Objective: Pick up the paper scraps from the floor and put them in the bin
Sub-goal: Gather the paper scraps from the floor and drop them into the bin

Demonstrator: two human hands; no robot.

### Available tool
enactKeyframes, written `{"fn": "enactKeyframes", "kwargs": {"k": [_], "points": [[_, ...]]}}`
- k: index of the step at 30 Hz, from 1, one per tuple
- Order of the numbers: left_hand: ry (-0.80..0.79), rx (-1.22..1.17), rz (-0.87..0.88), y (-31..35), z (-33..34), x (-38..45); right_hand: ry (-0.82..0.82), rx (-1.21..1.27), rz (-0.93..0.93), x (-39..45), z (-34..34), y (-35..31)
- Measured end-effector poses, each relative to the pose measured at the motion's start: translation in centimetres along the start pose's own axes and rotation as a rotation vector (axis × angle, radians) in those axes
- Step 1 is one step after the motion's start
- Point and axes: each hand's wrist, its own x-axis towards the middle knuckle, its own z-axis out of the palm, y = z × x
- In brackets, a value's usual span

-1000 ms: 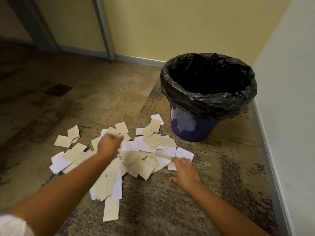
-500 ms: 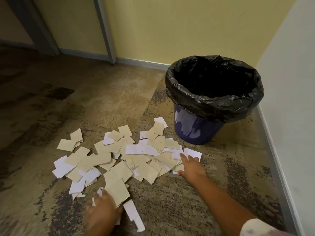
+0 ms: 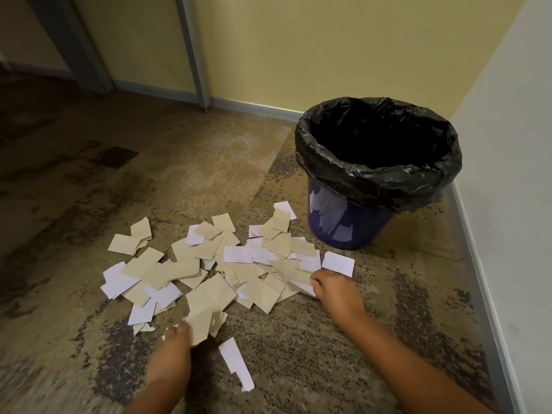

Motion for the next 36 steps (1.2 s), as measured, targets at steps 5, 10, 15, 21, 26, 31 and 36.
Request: {"fn": "enactKeyframes", "kwargs": {"k": [5,10,15,21,26,31,36], "points": [[0.056,-0.085,-0.045,-1.3,-0.8,-0.1,0.037,0.526,0.137,-2.0,-3.6,-1.9],[0.083,-0.241,-0.127,-2.3,-1.3,-0.5,0.228,0.876,0.179,-2.5,-9.8,-2.9],[0.089,-0.339,-0.214,-2.9,-2.4,-0.6,0.460,1.147,0.249,0.4,-16.8,-2.6],[0.143,-0.478,-0.240,-2.0,-4.9,-0.7,0.418,1.930,0.418,5.2,-21.7,-0.6],[0.227,-0.664,-0.203,1.2,-9.5,0.2,0.257,1.549,0.396,3.3,-17.2,-2.6],[0.327,-0.785,-0.062,7.0,-15.9,0.7,-0.285,0.556,0.260,-2.3,-4.5,-5.7],[0.306,-0.999,0.140,14.2,-21.0,0.1,-0.684,-0.056,0.052,-5.9,3.6,-7.1]]}}
